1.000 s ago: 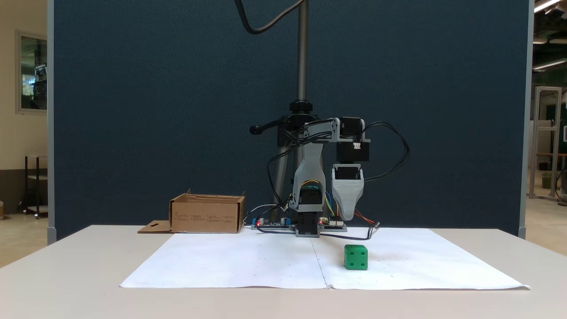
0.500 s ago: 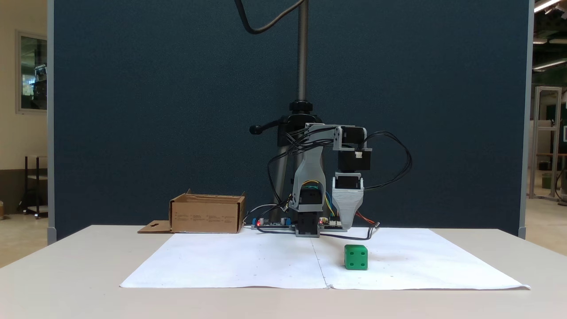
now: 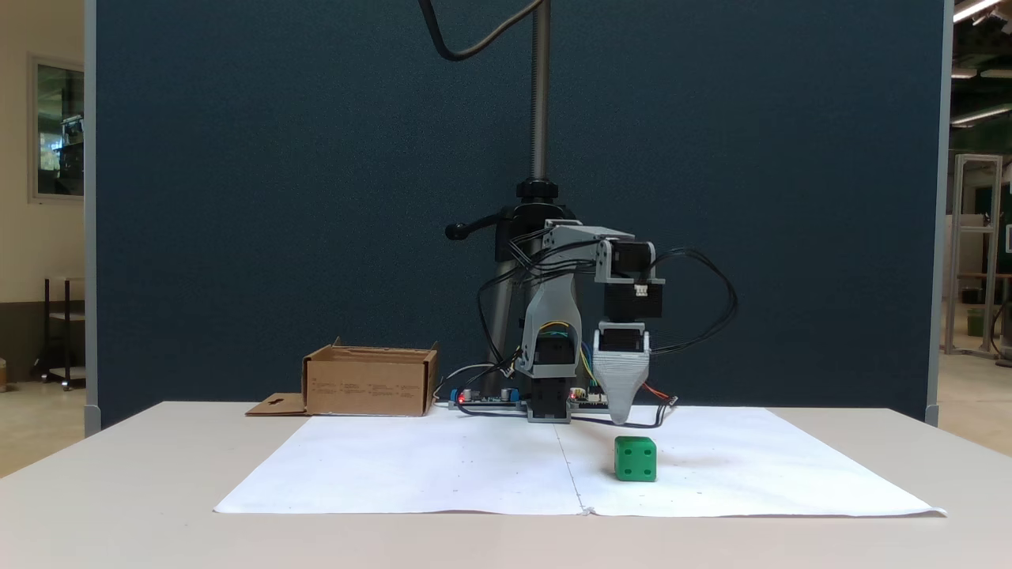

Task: Grasp a green dice and put it in the bin.

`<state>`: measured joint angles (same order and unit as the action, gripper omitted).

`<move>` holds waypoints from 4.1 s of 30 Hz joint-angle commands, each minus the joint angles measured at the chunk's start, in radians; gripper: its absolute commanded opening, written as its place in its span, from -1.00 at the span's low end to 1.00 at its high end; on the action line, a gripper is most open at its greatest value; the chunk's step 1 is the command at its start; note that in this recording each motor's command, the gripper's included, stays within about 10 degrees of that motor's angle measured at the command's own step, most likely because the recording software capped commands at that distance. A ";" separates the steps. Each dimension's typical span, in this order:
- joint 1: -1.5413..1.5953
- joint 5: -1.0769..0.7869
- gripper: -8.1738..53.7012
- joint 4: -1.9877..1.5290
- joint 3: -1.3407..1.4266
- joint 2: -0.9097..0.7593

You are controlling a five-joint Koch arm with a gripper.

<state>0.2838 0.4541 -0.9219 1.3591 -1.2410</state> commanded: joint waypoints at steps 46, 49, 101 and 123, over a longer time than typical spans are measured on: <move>0.037 0.072 0.66 0.183 0.069 0.087; 0.037 0.072 0.66 0.184 0.072 0.092; 0.023 0.071 0.60 0.239 0.084 0.120; 0.025 0.057 -0.36 0.239 0.084 0.104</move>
<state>0.3037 0.4602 -0.7056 1.4481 -1.0891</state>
